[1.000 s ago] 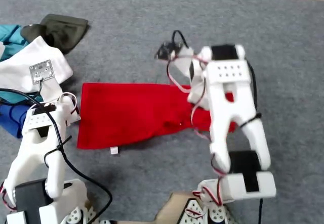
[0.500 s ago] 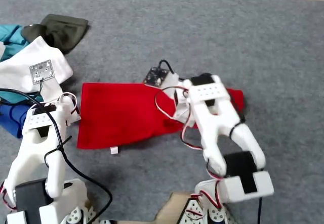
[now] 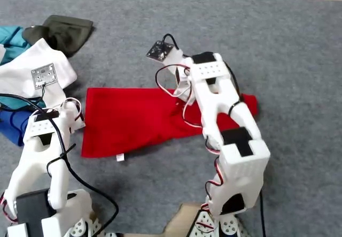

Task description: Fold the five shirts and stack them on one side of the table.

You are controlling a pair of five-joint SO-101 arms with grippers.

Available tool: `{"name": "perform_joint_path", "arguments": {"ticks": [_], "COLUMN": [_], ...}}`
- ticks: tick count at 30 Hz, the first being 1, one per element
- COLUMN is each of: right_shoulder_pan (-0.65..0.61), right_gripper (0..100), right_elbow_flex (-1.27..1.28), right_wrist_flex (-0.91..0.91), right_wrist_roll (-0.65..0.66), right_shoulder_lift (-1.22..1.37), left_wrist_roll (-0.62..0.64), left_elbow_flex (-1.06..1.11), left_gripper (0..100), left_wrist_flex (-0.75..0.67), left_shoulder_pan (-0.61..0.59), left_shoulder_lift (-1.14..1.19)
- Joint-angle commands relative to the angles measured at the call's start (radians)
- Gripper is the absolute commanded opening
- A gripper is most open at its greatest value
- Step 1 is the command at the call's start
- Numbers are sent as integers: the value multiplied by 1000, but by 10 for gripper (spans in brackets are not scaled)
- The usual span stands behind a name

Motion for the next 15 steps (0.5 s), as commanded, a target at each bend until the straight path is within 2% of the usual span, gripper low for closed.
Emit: {"name": "perform_joint_path", "arguments": {"ticks": [1,6,10,15], "right_shoulder_pan": [-19,-33,-27,1], "right_gripper": [5,5,5,7], "right_elbow_flex": [-64,-114,-216,-346], "right_wrist_flex": [2,28,184,402], "right_wrist_roll": [-8,-6,-8,-9], "right_shoulder_lift": [36,156,156,5], "left_wrist_roll": [0,0,0,0], "left_elbow_flex": [-11,-11,-11,-11], "left_gripper": [18,18,18,18], "left_wrist_flex": [-9,-9,-9,-9], "left_shoulder_pan": [8,8,8,8], "left_shoulder_lift": [-35,-35,-35,-35]}}
